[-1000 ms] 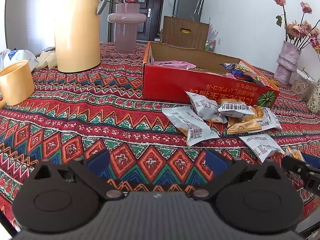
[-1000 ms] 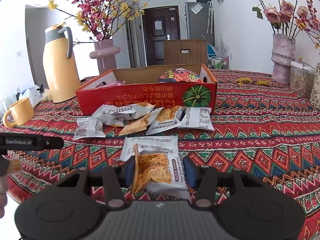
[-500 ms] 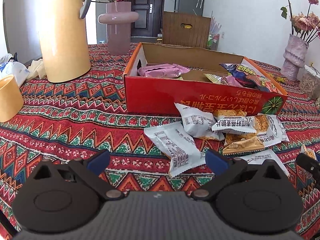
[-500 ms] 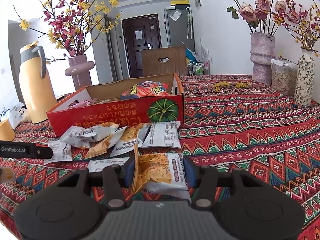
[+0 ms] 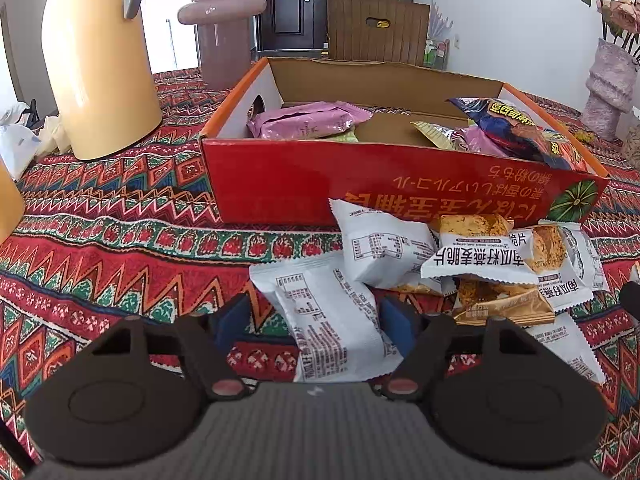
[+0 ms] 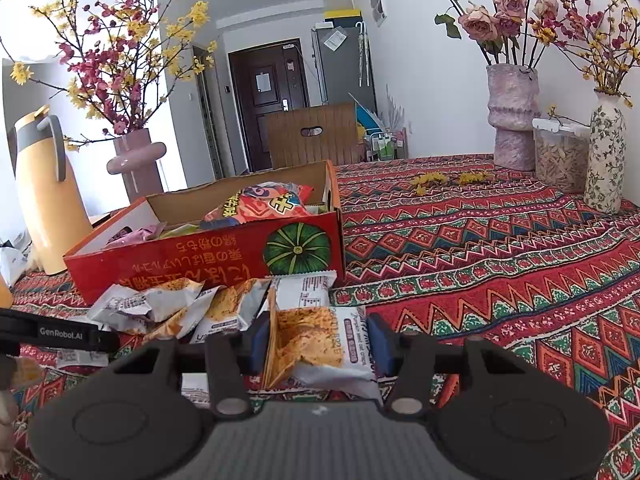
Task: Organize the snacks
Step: 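Grasp a white snack packet with the left gripper while the right holds its packet, then carry both white packets over the box and open both grippers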
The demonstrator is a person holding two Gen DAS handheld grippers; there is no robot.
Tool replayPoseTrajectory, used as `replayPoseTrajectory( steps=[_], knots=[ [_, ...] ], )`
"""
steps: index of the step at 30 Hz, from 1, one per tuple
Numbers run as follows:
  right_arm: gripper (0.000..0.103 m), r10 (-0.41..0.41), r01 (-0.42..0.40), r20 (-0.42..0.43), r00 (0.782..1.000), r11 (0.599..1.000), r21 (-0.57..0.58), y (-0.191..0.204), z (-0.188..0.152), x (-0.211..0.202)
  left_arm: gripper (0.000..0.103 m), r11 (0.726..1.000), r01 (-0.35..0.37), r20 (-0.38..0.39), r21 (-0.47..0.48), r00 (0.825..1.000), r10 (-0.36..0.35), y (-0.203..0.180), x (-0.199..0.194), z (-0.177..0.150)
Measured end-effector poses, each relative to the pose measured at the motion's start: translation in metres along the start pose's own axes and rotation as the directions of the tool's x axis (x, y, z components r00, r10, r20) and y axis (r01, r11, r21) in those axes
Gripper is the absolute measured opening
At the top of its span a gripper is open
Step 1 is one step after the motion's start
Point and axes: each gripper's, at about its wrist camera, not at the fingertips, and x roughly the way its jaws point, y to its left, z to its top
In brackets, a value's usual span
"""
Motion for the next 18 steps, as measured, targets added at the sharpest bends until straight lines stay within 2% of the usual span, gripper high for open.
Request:
replayPoseTrajectory(
  steps=[2,5,18],
  knots=[
    [0.050,0.002,-0.002,-0.004,1.000,1.000,0.003,0.000,0.000,0.003,0.053,1.000,0.010,0.010,-0.001,1.000,-0.010,0.002,-0.001,0.000],
    [0.050,0.009,-0.009,-0.008,1.000,1.000,0.008,-0.001,-0.001,0.004,0.046,0.999,0.026,0.020,-0.017,0.999,-0.026,0.008,-0.003,-0.001],
    [0.050,0.014,-0.014,-0.006,1.000,1.000,0.018,-0.002,-0.003,0.003,0.045,1.000,0.027,0.067,-0.014,0.997,-0.026,0.025,-0.023,-0.007]
  ],
)
